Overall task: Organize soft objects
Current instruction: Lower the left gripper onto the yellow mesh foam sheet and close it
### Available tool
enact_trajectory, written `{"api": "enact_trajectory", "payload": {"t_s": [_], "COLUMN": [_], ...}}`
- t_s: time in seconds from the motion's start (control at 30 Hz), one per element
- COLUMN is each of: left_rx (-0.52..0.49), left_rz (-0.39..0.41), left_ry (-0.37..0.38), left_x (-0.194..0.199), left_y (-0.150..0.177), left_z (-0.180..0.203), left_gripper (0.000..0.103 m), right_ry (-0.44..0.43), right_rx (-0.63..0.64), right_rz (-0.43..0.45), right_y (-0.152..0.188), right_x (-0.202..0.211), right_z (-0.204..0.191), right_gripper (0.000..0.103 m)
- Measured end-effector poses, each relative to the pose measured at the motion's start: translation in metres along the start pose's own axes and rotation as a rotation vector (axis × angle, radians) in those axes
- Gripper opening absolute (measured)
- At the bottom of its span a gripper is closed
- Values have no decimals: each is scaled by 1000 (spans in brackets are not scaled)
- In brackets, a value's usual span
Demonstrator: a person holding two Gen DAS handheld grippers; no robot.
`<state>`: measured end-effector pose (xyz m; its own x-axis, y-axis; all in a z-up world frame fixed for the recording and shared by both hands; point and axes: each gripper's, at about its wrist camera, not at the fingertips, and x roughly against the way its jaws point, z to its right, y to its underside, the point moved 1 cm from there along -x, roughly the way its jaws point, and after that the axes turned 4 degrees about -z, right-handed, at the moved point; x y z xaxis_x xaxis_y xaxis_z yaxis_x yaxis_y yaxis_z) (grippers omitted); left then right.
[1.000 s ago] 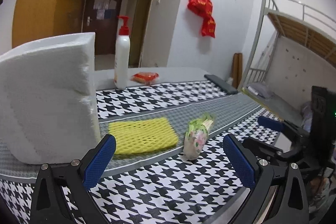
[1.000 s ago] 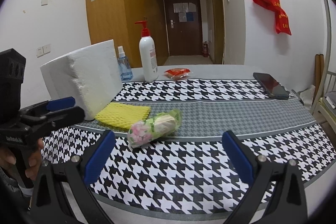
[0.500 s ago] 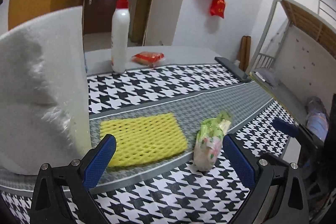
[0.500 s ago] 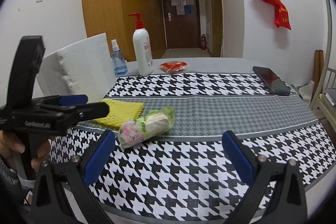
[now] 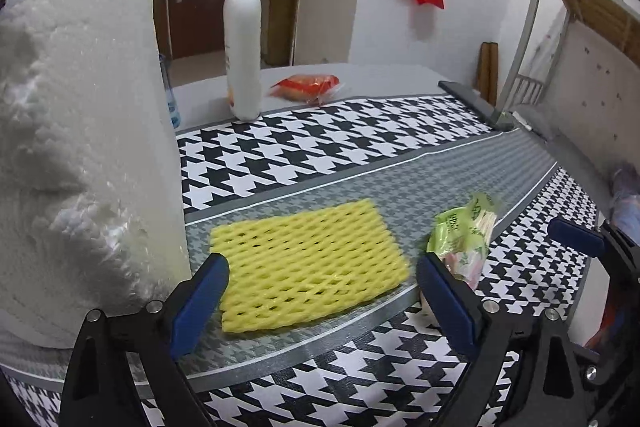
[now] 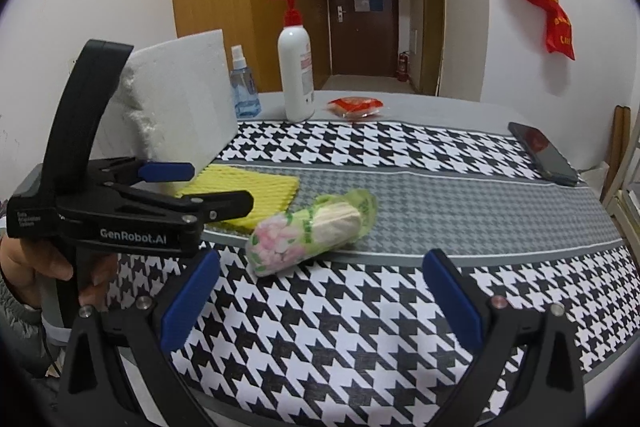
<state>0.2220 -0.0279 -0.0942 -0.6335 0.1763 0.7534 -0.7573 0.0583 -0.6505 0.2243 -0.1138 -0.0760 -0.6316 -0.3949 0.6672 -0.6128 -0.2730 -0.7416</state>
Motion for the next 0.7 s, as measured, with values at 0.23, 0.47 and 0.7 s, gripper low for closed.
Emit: {"api": "enact_trajectory", "payload": {"t_s": [0.23, 0.47, 0.7], "left_rx": [2, -8, 23], "left_rz": [-69, -86, -81], "left_ry": [-42, -61, -84], "left_x": [-13, -17, -12], "left_y": [0, 1, 1], "left_z": [-4, -6, -15], "left_gripper": [83, 77, 47], "right_ry": [21, 11, 11], "right_rx": [31, 26, 23], "right_rz": [-25, -15, -19], "right_y": [-2, -3, -3], "right_x": [-5, 0, 1], "right_z": [-1, 1, 1], "right_gripper": [103, 103, 103]}}
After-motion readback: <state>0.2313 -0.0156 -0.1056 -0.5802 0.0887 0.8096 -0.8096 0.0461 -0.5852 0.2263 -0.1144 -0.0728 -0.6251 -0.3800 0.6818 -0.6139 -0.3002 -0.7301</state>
